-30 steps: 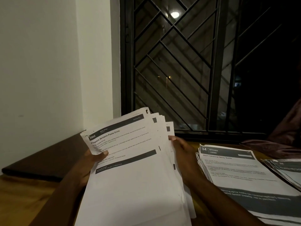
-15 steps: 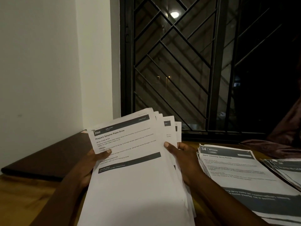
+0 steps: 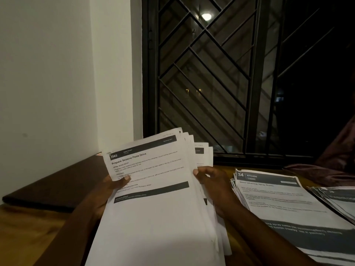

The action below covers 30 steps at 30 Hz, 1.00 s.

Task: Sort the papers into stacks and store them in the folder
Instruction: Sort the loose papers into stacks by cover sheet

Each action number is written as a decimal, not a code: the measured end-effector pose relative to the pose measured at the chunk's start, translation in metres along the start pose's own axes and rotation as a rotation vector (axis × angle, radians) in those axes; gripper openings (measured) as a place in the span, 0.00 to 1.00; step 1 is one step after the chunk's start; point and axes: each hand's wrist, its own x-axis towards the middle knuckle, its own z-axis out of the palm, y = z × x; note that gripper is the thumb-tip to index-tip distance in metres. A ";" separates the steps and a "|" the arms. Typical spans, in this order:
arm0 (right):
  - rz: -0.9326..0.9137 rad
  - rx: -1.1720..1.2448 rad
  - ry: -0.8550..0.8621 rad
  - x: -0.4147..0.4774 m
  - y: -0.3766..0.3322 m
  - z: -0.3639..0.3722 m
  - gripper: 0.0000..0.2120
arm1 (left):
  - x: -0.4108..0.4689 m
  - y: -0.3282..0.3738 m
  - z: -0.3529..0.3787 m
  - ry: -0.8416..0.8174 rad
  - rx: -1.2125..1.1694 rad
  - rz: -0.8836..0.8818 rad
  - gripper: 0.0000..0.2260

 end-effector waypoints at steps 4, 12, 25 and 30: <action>0.040 0.076 0.055 -0.002 -0.003 -0.004 0.06 | 0.000 0.002 0.008 -0.016 0.078 -0.012 0.21; 0.040 -0.048 0.000 -0.002 -0.005 0.002 0.11 | 0.003 0.003 0.003 0.009 0.123 0.020 0.47; 0.130 0.185 -0.088 -0.014 -0.020 0.000 0.12 | 0.003 -0.001 0.005 -0.043 0.096 0.014 0.26; 0.166 0.293 -0.213 -0.012 -0.053 -0.005 0.12 | 0.003 -0.002 0.006 -0.047 0.040 -0.012 0.46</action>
